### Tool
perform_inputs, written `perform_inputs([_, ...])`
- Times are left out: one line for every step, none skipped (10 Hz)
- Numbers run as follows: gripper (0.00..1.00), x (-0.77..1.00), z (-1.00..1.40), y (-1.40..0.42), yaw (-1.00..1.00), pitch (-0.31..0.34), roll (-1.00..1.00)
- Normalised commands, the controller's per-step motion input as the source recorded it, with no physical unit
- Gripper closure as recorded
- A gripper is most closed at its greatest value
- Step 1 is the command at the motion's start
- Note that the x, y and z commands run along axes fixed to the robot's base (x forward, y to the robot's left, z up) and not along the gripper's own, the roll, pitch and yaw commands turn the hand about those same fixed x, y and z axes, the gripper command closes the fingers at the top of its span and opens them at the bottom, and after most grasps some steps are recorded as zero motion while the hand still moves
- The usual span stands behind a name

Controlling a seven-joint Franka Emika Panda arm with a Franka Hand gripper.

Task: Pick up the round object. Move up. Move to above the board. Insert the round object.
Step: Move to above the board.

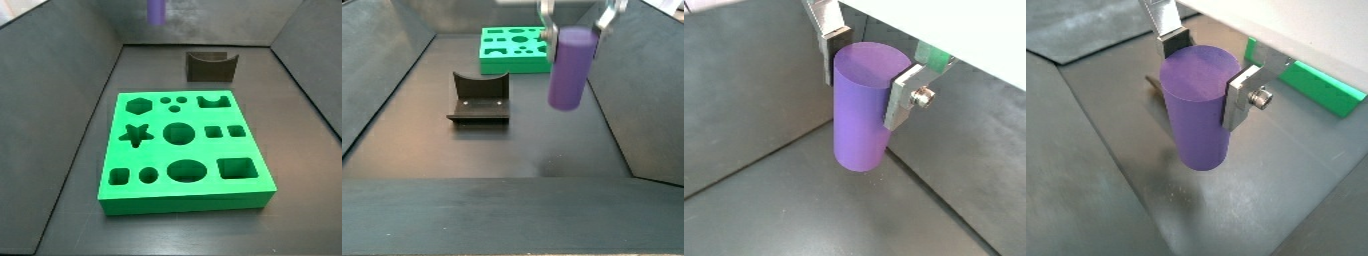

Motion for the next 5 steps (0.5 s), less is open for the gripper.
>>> perform_inputs([1.00,0.12,1.00,-0.05,0.00,0.088,-0.01])
perform_inputs([1.00,0.12,1.00,-0.05,0.01,0.089,0.01])
perform_inputs([1.00,0.10,1.00,-0.04,0.01,0.096,0.03])
perform_inputs([1.00,0.09,1.00,-0.04,0.01,0.097,0.05])
perform_inputs([1.00,0.07,1.00,-0.04,0.02,0.096,0.06])
